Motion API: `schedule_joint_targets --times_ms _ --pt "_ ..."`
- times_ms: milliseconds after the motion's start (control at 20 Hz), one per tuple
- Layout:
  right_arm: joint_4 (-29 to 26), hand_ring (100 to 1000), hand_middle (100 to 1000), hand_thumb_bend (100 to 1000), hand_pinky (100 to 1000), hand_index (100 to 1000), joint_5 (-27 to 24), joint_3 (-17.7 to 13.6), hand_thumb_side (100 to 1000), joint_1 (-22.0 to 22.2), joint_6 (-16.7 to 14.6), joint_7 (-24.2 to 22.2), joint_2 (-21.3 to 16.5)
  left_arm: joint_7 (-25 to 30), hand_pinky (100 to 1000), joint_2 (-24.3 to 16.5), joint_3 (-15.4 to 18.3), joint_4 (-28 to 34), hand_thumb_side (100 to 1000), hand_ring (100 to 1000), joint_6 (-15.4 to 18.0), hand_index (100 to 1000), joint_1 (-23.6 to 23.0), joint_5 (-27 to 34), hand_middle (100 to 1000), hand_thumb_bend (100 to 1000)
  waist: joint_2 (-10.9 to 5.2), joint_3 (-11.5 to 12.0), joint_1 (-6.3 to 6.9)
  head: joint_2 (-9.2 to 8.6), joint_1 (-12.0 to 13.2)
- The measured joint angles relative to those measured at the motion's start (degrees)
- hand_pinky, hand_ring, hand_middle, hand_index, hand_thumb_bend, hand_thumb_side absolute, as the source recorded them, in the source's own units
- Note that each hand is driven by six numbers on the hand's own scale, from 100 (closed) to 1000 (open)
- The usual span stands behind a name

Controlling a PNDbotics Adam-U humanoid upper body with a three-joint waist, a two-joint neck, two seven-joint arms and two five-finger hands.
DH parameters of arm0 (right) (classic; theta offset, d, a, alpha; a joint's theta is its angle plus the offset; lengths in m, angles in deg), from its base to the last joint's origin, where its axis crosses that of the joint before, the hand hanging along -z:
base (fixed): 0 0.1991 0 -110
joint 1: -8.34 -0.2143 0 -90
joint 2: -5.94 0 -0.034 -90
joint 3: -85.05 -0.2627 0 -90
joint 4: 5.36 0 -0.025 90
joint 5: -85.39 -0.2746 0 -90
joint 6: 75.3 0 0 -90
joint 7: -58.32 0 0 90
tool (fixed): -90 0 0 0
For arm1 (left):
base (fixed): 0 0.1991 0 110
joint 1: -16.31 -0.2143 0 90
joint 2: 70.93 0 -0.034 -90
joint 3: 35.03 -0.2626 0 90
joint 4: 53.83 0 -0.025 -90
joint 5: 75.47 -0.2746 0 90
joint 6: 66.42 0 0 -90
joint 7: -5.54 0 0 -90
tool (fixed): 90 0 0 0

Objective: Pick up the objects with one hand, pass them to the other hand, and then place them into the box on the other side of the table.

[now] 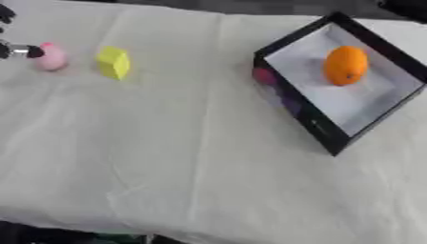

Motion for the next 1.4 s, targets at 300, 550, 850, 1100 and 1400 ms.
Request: schedule_joint_targets --times_ms 300,550,850,1100,1400 --pt "0.0 766 793 100 862 831 0.0 0.0 396 0.0 0.0 0.0 0.0 3.1 842 1.1 -1.0 -4.4 316 798 1.5 848 3.5 -5.2 778 683 0.0 -0.2 0.0 0.0 0.4" --pt "0.0 765 792 100 861 829 -0.1 0.0 398 0.1 0.1 -0.1 0.0 5.0 846 2.7 -1.4 -9.3 306 822 1.6 846 6.6 -11.6 785 672 0.0 -0.3 0.21 0.0 0.5" --pt "0.0 765 792 100 861 829 -0.3 0.0 398 0.2 0.2 -0.2 0.0 5.6 846 4.3 -1.6 -13.5 306 823 2.0 846 8.4 -17.6 785 669 0.0 -0.4 0.23 0.0 0.9" --pt "-0.3 763 790 100 860 825 -0.5 0.0 399 0.2 0.2 -0.2 0.0 5.3 841 5.3 -0.8 -15.9 303 817 1.6 828 9.1 -19.1 781 613 0.05 -0.6 0.23 -0.01 1.1" --pt "-0.5 762 788 100 859 822 -0.7 0.1 399 0.2 0.2 -0.2 0.0 3.7 839 6.7 0.3 -19.6 301 814 0.3 816 9.9 -20.3 779 584 0.08 -1.0 0.23 -0.36 1.0"
